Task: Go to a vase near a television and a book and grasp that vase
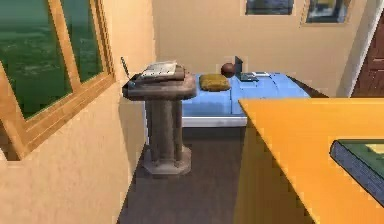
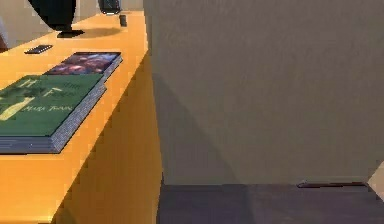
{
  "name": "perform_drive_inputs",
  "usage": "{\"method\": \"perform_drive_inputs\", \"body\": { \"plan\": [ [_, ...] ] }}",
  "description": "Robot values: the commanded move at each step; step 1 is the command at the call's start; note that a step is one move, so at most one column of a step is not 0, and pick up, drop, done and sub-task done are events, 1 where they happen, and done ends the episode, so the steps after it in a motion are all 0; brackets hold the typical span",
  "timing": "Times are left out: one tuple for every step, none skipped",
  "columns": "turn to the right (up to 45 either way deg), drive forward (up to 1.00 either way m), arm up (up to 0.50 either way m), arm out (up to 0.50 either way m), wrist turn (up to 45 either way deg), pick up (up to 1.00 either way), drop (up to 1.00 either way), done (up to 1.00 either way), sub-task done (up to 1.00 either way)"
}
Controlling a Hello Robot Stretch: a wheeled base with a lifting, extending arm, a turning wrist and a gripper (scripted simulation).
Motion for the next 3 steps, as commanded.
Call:
{"method": "perform_drive_inputs", "body": {
  "plan": [
    [0.0, 1.00, 0.00, 0.00, 0.0, 0.00, 0.00, 0.00, 0.00],
    [0.0, 0.10, 0.00, 0.00, 0.0, 0.00, 0.00, 0.00, 0.00],
    [45.0, 0.00, 0.00, 0.00, 0.0, 0.00, 0.00, 0.00, 0.00]
  ]
}}
